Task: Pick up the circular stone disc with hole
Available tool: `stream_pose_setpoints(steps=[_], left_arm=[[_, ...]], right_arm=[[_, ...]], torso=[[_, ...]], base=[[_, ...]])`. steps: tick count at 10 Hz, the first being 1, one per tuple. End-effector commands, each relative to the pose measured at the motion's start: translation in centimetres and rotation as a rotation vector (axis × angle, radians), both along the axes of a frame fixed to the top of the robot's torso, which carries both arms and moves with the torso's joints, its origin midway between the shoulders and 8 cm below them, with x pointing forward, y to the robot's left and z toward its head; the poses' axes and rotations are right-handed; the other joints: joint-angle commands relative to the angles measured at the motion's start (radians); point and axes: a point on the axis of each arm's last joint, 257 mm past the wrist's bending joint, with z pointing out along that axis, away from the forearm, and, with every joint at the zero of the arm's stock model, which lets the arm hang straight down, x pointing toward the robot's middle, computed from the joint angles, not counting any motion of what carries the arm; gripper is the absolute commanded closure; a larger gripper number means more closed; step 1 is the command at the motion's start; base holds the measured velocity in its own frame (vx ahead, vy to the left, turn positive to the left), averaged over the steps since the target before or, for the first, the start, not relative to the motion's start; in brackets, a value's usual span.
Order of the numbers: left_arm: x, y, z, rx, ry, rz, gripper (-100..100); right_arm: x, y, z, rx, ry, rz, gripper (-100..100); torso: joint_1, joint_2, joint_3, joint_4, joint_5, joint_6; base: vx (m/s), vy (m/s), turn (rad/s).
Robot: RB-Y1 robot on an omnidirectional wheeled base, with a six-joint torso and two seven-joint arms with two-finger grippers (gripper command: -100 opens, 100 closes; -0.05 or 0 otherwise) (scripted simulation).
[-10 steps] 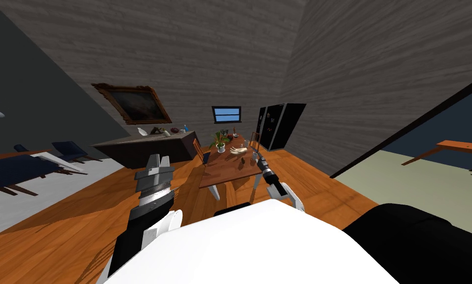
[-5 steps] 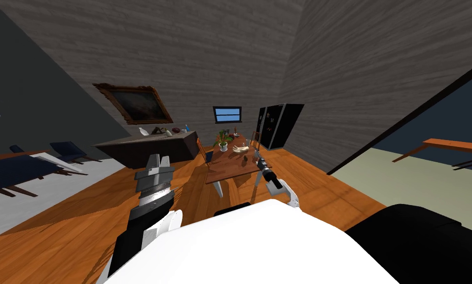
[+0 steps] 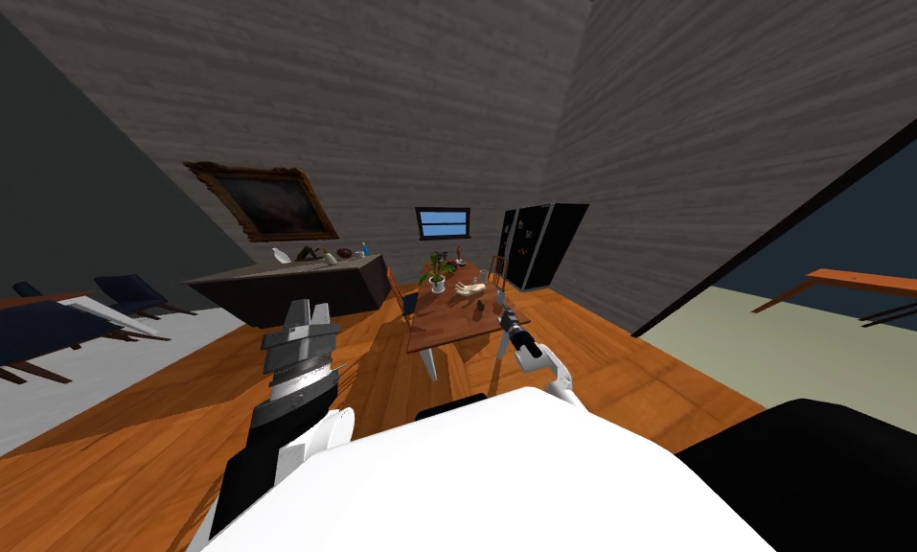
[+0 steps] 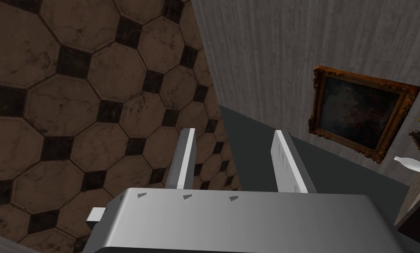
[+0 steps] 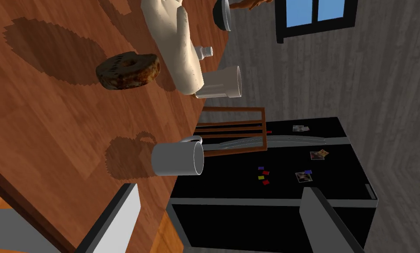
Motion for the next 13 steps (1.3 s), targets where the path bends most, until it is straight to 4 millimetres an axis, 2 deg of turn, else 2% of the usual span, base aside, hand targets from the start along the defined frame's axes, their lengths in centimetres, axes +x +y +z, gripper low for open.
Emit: stream_pose_setpoints(steps=[1,2,3,4,5,6,7,8,9,10,13], left_arm=[[0.0,0.0,0.0,0.000,0.000,0.000,0],[0.0,0.0,0.0,0.000,0.000,0.000,0],[0.0,0.0,0.0,0.000,0.000,0.000,0],[0.0,0.0,0.0,0.000,0.000,0.000,0],[0.0,0.0,0.0,0.000,0.000,0.000,0],[0.0,0.0,0.0,0.000,0.000,0.000,0],[0.0,0.0,0.0,0.000,0.000,0.000,0],[0.0,0.0,0.0,0.000,0.000,0.000,0],[0.0,0.0,0.0,0.000,0.000,0.000,0],[0.0,0.0,0.0,0.000,0.000,0.000,0],[0.0,0.0,0.0,0.000,0.000,0.000,0]], right_arm=[[0.3,-0.7,-1.0,0.029,0.034,-0.021,-100],[1.0,-1.5,-2.1,0.079,0.064,-0.050,-100],[1.9,-2.1,-2.3,0.117,0.077,-0.072,-100],[1.3,-2.6,-4.2,0.133,0.120,-0.092,-100],[2.2,-3.2,-4.6,0.187,0.133,-0.120,-100],[1.8,-3.4,-5.6,0.189,0.160,-0.131,-100],[2.6,-3.9,-6.1,0.245,0.178,-0.163,-100],[2.2,-4.1,-7.0,0.247,0.198,-0.171,-100],[3.0,-4.6,-7.5,0.305,0.218,-0.205,-100],[2.7,-4.7,-8.3,0.306,0.235,-0.212,-100],[3.7,-5.4,-9.6,0.427,0.283,-0.287,-100]], torso=[[0.000,0.000,0.000,0.000,0.000,0.000],[-0.001,0.000,0.000,0.000,0.000,0.000],[0.000,-0.001,0.000,0.000,0.000,0.000],[0.001,-0.001,0.000,0.000,0.000,0.000],[0.000,0.000,0.000,0.000,0.000,0.000],[-0.001,-0.002,-0.001,0.000,0.000,0.000],[-0.002,-0.002,-0.001,0.000,0.000,0.000],[-0.002,-0.003,-0.001,0.000,0.000,0.000],[-0.002,-0.002,-0.001,-0.001,0.000,0.000],[-0.002,-0.003,-0.001,0.000,0.000,0.000],[-0.003,-0.003,-0.002,-0.001,-0.001,0.000]], base=[[-0.026,0.056,-0.009],[-0.022,0.065,-0.012],[-0.031,0.089,-0.012],[-0.025,0.067,-0.007],[-0.009,0.047,-0.011],[0.002,0.037,0.003],[0.005,0.038,-0.005],[0.000,0.032,0.003],[0.003,0.035,-0.001],[0.007,0.024,0.002],[0.015,0.012,0.003]])
